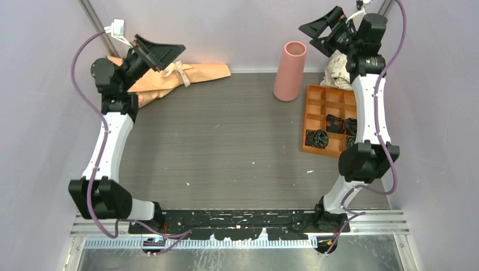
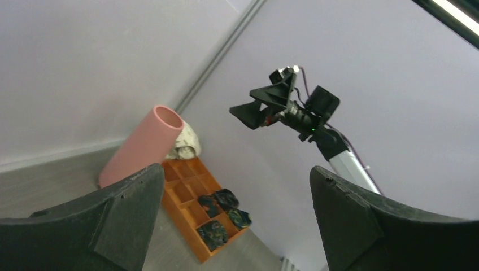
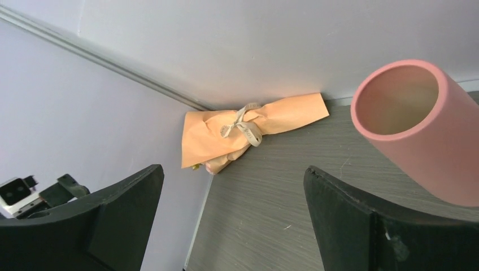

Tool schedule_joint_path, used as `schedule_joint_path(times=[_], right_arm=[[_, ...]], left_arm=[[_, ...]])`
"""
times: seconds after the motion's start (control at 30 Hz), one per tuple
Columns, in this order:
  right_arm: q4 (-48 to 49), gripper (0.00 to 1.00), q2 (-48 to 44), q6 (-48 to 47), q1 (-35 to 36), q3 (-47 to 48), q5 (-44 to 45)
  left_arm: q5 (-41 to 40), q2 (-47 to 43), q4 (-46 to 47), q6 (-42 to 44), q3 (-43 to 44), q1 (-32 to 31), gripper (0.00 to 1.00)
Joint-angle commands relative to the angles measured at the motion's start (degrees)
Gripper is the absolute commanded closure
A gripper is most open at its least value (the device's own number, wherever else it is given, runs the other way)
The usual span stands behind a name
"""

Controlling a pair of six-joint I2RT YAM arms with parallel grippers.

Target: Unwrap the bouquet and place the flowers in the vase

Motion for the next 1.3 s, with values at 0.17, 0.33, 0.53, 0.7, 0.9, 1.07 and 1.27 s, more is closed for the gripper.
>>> schedule_joint_path(times=[0.17, 0.33, 0.53, 0.7, 0.9, 1.07, 1.27], right_arm=[[-24.9, 0.08, 15.8, -6.1, -0.2, 26.8, 10.0], [-30.6, 0.19, 21.8, -8.5, -0.2, 33.3, 16.5], [-31.4, 0.3, 25.2, -9.5, 0.4, 33.9, 19.6], [-29.7, 0.31, 26.9, -10.1, 1.7, 33.9, 21.2], [-29.8, 0.32, 30.2, -9.9, 2.8, 37.0, 22.4], [-30.9, 0.33, 32.2, -10.8, 3.6, 38.2, 25.2], [-31.9, 0.34, 33.1, -12.4, 4.7, 38.1, 28.9]], left_arm=[[-15.4, 3.4, -40.0, 24.4, 14.0, -6.2, 0.0], [-25.5, 1.7, -46.3, 31.6, 13.5, -8.4, 0.0], [-26.6, 0.9, -45.8, 31.5, 10.5, -8.3, 0.01], [-27.3, 1.4, -46.5, 31.7, 9.8, -8.3, 0.01], [-28.0, 1.1, -46.7, 32.3, 8.3, -8.3, 0.01], [-28.4, 1.0, -46.9, 32.8, 7.5, -8.3, 0.02], [-28.4, 1.4, -46.9, 32.8, 7.1, -8.3, 0.02]])
